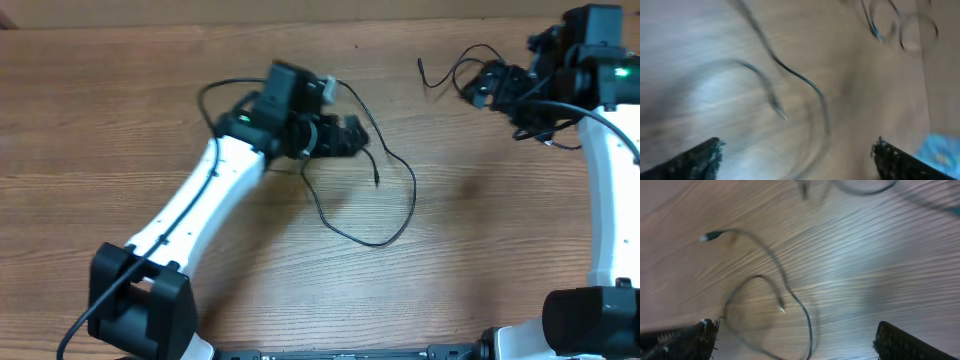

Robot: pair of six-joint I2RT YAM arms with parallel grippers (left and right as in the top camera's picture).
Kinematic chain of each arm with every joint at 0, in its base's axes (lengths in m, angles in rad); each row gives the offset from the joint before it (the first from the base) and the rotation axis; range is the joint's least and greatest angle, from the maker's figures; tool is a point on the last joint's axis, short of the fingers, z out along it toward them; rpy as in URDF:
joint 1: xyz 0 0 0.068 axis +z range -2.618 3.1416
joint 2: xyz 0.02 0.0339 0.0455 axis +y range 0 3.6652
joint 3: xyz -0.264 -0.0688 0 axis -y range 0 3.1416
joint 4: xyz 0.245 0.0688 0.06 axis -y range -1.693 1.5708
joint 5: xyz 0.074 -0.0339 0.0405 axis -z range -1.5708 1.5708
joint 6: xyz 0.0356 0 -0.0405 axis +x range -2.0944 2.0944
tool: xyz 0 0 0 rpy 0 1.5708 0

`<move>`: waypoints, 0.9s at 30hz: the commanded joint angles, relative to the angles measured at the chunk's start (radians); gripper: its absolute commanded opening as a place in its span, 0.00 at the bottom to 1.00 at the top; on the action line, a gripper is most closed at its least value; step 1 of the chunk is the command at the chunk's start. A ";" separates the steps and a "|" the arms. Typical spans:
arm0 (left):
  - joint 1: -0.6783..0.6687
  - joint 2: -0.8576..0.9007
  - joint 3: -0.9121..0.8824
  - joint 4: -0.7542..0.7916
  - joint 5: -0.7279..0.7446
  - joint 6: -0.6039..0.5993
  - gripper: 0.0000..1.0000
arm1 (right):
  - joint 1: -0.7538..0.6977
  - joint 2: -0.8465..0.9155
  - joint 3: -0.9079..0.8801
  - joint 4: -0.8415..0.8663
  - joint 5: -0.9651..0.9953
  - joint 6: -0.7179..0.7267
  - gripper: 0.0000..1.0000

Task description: Untangle cables

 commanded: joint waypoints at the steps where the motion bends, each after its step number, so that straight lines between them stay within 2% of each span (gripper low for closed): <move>1: 0.099 -0.066 0.061 -0.003 0.008 0.018 1.00 | 0.071 -0.027 -0.073 0.021 -0.086 0.063 1.00; 4: 0.159 -0.106 0.072 -0.008 -0.003 0.018 1.00 | 0.171 -0.021 -0.174 0.117 -0.079 -0.031 1.00; 6: 0.192 -0.124 0.072 -0.008 -0.015 0.019 1.00 | 0.237 -0.015 -0.247 0.204 0.006 -0.086 1.00; 9: 0.232 -0.132 0.072 -0.021 -0.021 0.019 1.00 | 0.311 0.004 -0.348 0.320 0.281 -0.029 1.00; 11: 0.251 -0.132 0.072 -0.046 -0.024 0.019 1.00 | 0.324 0.029 -0.391 0.365 0.337 -0.005 1.00; 17: 0.284 -0.132 0.072 -0.117 -0.105 0.023 1.00 | 0.325 0.143 -0.438 0.415 0.194 -0.039 1.00; 20: 0.287 -0.132 0.072 -0.124 -0.120 0.047 1.00 | 0.345 0.172 -0.437 0.437 0.014 -0.147 1.00; 22: 0.287 -0.132 0.072 -0.126 -0.129 0.069 1.00 | 0.365 0.174 -0.438 0.462 -0.071 -0.158 1.00; 27: 0.291 -0.132 0.072 -0.144 -0.206 0.079 0.99 | 0.420 0.174 -0.438 0.481 -0.134 -0.156 1.00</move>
